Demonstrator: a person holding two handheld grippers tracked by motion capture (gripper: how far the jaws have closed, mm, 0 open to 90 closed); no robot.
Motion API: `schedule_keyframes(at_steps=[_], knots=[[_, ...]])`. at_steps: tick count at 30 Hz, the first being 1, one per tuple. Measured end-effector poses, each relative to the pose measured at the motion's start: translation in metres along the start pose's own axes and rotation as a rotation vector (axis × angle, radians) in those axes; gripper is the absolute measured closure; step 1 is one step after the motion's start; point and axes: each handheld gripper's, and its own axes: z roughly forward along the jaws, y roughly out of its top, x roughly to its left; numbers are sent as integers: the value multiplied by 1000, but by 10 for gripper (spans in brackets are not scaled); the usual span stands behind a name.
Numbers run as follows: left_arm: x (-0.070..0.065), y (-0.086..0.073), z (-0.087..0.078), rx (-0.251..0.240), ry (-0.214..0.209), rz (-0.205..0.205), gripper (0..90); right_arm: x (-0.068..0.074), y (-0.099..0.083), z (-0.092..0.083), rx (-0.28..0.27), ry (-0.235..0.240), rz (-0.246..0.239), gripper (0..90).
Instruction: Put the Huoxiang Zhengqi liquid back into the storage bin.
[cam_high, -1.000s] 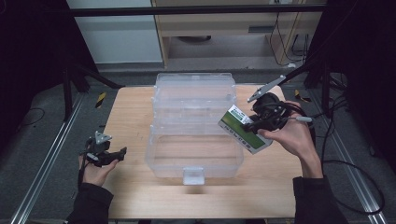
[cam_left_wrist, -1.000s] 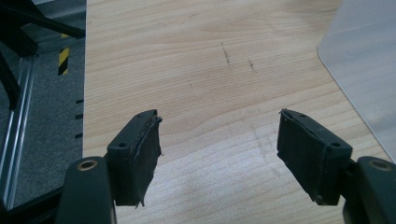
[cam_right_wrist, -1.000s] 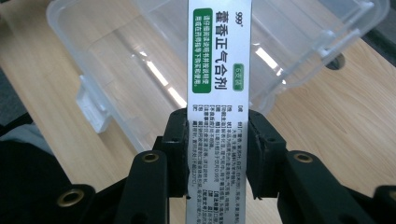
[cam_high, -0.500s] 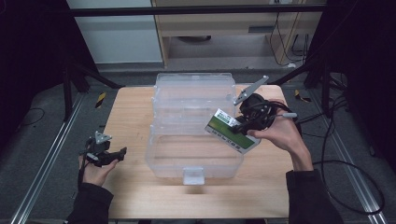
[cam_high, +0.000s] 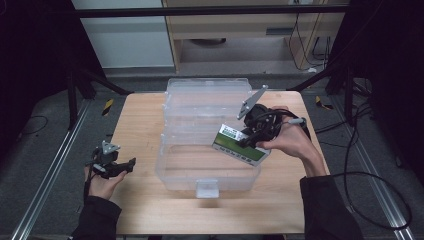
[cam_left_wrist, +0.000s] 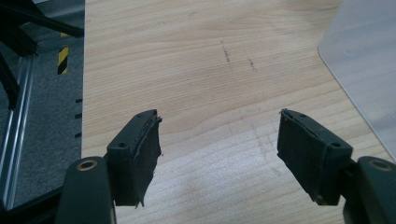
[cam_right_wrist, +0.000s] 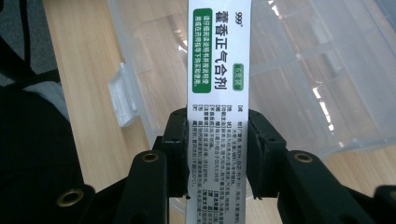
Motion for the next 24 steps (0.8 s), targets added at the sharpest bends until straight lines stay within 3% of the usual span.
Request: schedule_keyframes(at_steps=[8, 24], knots=[[0, 0, 1, 1, -1, -3, 292, 3, 8, 14, 47, 43, -84, 647], [2, -1, 1, 2, 0, -5, 291, 5, 12, 37, 110, 79, -193, 646]])
